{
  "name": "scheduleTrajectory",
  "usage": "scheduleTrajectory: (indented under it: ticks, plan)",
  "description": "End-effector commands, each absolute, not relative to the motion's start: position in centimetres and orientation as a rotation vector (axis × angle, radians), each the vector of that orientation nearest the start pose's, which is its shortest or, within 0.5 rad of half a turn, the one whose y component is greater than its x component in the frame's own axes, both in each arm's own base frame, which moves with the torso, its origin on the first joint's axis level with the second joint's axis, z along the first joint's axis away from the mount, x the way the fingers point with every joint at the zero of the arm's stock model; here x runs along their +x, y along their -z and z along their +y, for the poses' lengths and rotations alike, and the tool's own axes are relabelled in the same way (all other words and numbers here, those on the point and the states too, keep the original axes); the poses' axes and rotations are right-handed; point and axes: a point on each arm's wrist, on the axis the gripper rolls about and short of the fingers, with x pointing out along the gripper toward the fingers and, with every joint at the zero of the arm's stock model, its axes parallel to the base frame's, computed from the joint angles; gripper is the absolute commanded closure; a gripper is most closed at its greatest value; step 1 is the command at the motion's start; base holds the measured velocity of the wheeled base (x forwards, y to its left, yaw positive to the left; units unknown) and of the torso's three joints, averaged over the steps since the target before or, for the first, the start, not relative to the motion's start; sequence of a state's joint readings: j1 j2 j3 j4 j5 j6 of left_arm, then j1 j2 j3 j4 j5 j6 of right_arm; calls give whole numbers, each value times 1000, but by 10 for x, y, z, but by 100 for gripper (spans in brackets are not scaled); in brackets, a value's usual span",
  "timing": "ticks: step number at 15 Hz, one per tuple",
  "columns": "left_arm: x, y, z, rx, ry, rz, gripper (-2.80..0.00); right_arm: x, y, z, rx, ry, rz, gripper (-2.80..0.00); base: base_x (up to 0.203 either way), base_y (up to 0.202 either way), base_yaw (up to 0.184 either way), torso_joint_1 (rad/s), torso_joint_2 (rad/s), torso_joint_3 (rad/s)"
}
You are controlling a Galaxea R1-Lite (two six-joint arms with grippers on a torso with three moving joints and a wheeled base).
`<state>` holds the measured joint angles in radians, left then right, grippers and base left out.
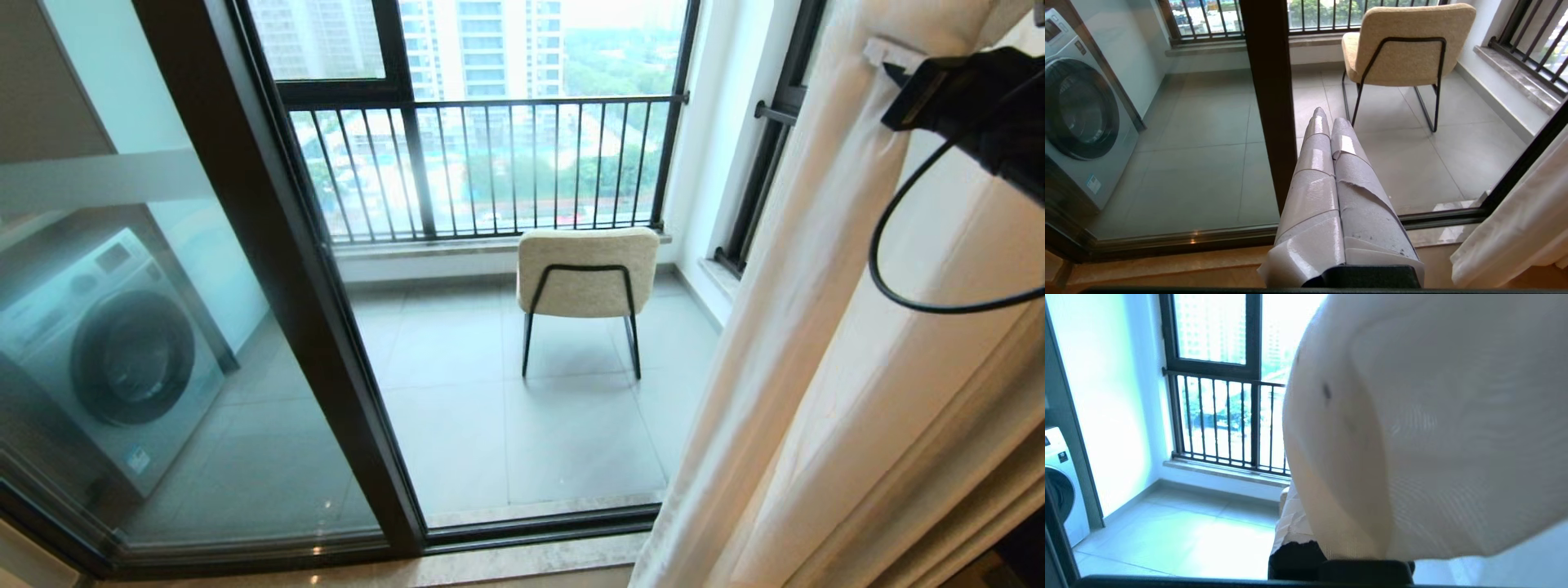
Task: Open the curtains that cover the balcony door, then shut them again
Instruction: Close the inner curtains on both sides
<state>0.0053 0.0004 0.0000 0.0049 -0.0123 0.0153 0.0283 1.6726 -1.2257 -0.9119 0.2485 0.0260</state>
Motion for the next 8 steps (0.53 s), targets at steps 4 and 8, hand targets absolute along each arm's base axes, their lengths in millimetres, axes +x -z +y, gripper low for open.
scheduleTrajectory:
  ticks: [4, 8]
  plan:
    - [-23, -75, 0, 14, 6, 6, 0, 311, -334, 15, -25, -280, -454, 0, 0, 191, 0, 1, 4, 0]
    - [-23, -75, 0, 14, 6, 6, 0, 311, -334, 15, -25, -280, -454, 0, 0, 184, -2, 5, 1, 4]
